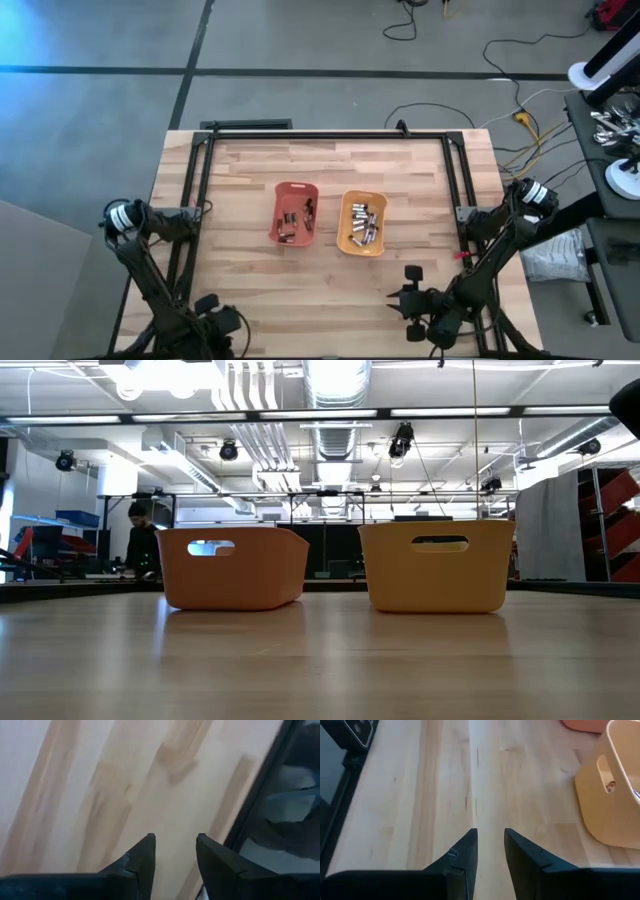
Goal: Sort batteries
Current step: Put the brown-black battery into the orange bin
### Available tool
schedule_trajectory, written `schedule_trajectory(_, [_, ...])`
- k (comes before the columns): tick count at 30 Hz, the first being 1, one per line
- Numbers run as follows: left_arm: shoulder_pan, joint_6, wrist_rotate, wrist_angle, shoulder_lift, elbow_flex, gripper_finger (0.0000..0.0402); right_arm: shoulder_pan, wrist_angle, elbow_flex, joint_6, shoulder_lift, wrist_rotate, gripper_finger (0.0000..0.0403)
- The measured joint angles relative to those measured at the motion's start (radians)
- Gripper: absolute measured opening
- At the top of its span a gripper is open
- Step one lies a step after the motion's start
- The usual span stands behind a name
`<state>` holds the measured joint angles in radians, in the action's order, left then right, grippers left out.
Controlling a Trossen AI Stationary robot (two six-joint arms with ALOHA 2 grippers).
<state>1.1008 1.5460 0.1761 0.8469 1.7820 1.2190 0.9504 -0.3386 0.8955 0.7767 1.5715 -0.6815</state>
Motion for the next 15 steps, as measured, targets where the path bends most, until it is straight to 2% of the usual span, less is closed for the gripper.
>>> schedule_trajectory(4, [-0.006,0.049,-0.116,0.105,-0.017,-0.005,0.0114,0.0,0.015,0.0,0.0,0.0,0.0,0.0088])
schedule_trajectory(11, [-0.015,0.042,-0.151,0.164,-0.031,-0.014,0.0114,0.0,0.015,0.0,-0.007,0.0,-0.001,0.0105])
schedule_trajectory(15, [-0.027,0.069,-0.246,0.163,-0.032,-0.041,0.0114,0.0,0.015,0.0,-0.009,0.001,-0.001,0.0114])
